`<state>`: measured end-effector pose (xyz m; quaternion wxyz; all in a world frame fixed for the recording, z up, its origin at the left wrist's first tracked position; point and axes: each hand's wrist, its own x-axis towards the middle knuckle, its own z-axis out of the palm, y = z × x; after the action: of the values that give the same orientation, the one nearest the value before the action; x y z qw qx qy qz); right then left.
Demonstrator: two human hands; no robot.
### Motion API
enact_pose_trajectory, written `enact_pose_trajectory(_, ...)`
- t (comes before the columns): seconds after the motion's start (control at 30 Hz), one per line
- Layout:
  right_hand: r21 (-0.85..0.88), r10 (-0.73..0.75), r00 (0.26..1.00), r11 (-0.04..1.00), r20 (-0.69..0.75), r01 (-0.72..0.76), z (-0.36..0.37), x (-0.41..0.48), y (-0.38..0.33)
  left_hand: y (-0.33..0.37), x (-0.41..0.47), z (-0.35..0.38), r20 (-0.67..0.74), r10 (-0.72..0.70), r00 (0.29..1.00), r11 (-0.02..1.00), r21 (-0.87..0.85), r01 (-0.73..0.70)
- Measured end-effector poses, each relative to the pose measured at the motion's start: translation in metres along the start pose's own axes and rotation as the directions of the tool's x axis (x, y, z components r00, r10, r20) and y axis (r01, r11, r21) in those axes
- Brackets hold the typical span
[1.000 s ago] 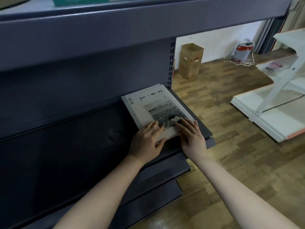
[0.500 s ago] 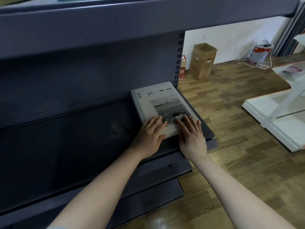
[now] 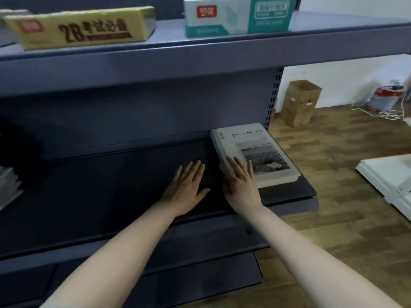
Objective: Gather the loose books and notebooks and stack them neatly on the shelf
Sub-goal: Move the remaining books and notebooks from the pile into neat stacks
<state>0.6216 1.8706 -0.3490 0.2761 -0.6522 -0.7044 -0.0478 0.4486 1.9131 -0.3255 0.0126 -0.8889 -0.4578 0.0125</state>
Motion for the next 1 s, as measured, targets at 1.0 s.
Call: enact_pose_trajectory(1.0,0.356,-0.622,0.751,0.666,-0.222,0.656,0.085,0.093,-0.508,-0.33,-0.369,-0.067,-0.391,-0.564,0.727,0.795,-0.019,0.606)
